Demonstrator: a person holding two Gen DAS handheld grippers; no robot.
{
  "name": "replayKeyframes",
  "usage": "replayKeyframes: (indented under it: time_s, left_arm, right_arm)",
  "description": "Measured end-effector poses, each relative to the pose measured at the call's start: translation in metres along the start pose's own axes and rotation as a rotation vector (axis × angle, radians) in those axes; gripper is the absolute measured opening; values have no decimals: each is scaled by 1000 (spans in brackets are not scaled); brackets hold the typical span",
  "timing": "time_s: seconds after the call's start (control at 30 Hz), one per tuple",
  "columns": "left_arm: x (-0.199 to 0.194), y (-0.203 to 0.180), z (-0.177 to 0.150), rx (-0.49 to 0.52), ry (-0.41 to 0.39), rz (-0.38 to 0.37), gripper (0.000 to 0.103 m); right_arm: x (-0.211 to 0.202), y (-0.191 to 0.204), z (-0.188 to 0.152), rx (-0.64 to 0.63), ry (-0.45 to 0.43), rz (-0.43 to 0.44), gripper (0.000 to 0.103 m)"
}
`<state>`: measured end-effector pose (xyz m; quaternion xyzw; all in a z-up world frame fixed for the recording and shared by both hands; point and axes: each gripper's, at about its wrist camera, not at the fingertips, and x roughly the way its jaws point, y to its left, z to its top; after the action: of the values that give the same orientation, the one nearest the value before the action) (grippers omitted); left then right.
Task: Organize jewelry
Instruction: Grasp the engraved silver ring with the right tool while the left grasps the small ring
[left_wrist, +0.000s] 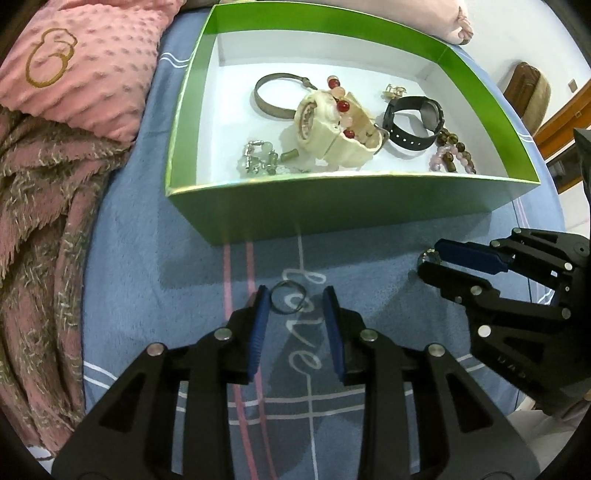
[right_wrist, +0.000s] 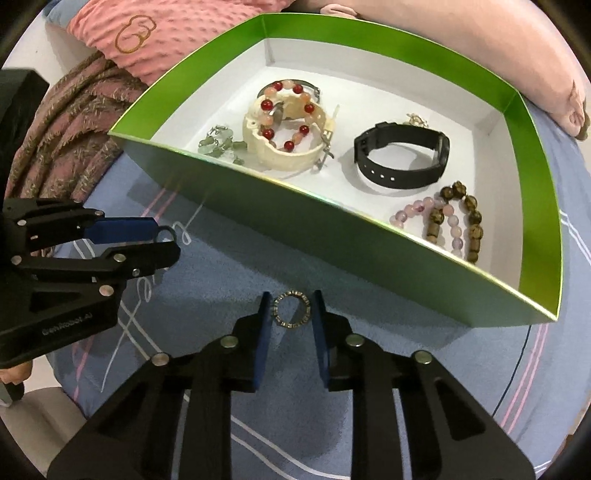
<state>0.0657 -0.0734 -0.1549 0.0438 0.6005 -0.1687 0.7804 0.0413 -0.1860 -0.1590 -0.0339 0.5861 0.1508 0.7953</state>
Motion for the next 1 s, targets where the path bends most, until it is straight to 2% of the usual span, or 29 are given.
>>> replayKeyframes:
  time_s: [0.1,0.3,0.43,0.67,0.83,1.0]
  left_arm:
    - [2,-5,0,4,-11,-3,18]
    - [-2,0,-7,-4,-15,-22,18]
    - [-4,-3,-10,9,-19,-9,18]
    - [2,-19,-13,67,-16,86,19]
    - [6,-30,-13,98,-19,139,24]
    - [11,-45,-9,115,-23,155,24]
  right_arm:
    - [-1,-2,-2,10,0,2,23]
    - [-6,-10,-9,34,-5,5,23]
    - [-22,-30,-23,49,-9,-4,23]
    - [-30,-34,-33,68,0,-14,23]
    - [-28,-31,-37,76,-3,-20,23]
    - [-29,-27,-40,85,-4,-24,23]
